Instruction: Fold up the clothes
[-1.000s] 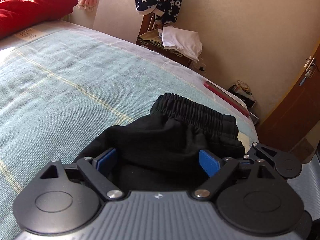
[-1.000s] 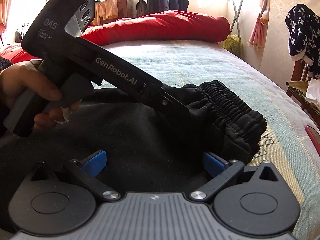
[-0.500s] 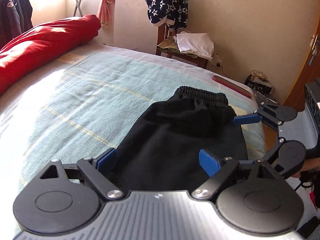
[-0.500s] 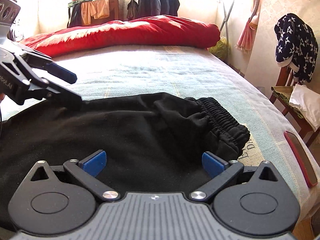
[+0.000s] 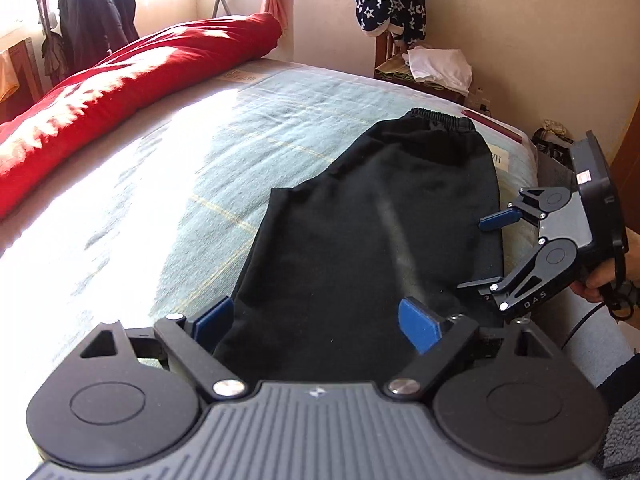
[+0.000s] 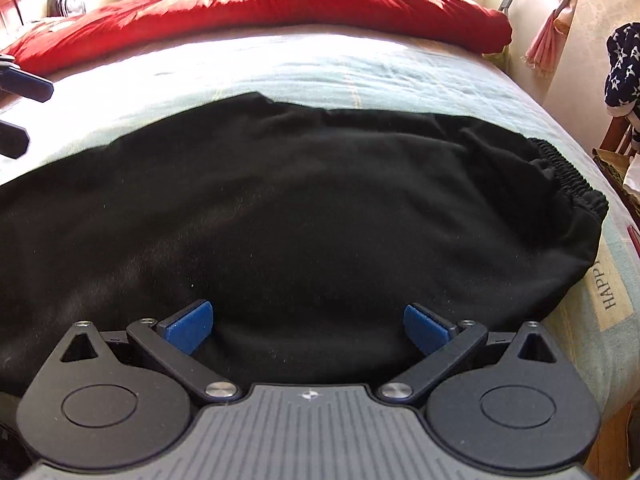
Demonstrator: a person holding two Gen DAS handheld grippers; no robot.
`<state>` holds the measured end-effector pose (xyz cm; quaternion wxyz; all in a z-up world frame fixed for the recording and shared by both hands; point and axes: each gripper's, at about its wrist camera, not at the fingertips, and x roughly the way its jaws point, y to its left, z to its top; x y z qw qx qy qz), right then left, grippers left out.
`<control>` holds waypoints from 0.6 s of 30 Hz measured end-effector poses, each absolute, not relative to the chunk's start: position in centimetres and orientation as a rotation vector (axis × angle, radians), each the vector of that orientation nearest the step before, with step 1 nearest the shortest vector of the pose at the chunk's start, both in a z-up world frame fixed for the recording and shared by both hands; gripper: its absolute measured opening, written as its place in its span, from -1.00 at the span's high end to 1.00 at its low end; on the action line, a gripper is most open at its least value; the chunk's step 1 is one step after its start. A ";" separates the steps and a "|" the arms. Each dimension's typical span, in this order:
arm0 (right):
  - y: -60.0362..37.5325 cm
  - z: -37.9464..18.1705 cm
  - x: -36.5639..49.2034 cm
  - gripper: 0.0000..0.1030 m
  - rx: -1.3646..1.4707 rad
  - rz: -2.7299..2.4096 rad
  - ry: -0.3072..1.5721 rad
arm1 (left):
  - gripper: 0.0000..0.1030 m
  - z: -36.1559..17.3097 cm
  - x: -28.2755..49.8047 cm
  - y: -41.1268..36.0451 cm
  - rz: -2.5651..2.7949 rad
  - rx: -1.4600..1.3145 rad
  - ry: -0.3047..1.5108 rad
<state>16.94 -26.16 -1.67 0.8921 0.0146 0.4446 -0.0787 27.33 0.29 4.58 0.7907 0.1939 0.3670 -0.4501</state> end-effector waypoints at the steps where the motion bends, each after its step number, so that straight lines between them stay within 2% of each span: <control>1: -26.0 -1.8 16.6 -1.00 0.027 -0.170 0.907 | -0.74 4.4 27.0 1.2 -0.956 0.406 0.800; 14: -25.5 -1.4 17.1 -1.00 0.036 -0.208 0.923 | -0.74 -2.1 22.2 6.2 -0.908 0.272 0.991; 18: -25.1 -1.1 17.3 -1.00 0.026 -0.218 0.928 | -0.74 -3.0 21.1 6.9 -0.844 0.280 0.970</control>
